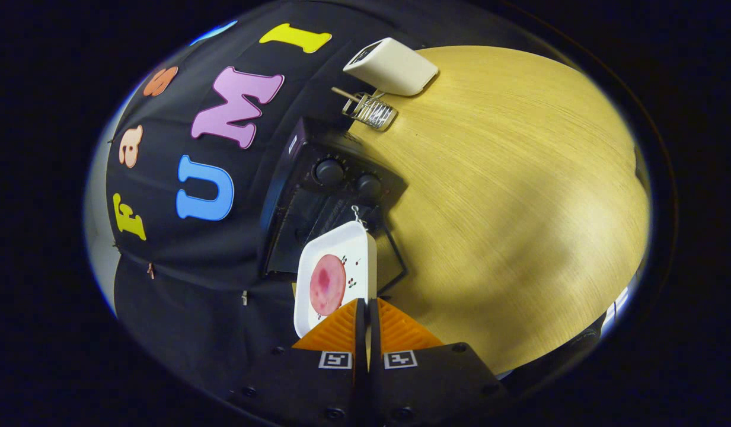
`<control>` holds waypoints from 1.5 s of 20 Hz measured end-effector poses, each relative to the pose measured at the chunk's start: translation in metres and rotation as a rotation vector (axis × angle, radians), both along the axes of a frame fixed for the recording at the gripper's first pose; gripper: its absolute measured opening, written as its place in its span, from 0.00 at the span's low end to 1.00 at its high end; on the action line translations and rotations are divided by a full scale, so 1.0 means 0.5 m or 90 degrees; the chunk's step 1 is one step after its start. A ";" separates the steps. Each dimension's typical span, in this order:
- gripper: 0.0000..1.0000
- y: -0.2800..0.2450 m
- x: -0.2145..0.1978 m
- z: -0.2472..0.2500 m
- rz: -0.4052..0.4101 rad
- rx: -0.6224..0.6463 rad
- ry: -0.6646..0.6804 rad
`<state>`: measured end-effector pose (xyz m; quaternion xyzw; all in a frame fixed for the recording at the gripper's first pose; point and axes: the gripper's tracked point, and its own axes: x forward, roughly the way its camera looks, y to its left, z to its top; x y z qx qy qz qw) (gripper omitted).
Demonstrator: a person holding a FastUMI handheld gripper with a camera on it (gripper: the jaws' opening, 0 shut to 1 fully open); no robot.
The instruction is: Open the toaster oven, put the food inside, and close the toaster oven door.
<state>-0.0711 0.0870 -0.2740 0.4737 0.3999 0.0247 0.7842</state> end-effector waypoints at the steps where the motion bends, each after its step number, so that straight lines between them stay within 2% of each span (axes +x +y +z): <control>1: 0.05 0.020 0.014 -0.002 0.002 0.000 -0.002; 5: 0.05 0.079 0.082 -0.006 -0.003 -0.008 -0.016; 10: 0.05 0.126 0.174 -0.026 -0.047 -0.004 -0.037; 13: 0.05 0.137 0.217 -0.053 -0.094 -0.029 -0.057; 17: 0.05 0.161 0.274 -0.080 -0.169 0.006 -0.052; 20: 0.05 0.162 0.314 -0.093 -0.208 -0.015 -0.056; 24: 0.05 0.164 0.356 -0.095 -0.257 -0.002 -0.055; 27: 0.05 0.151 0.373 -0.098 -0.289 -0.022 -0.052; 30: 0.05 0.159 0.371 -0.103 -0.282 -0.037 -0.046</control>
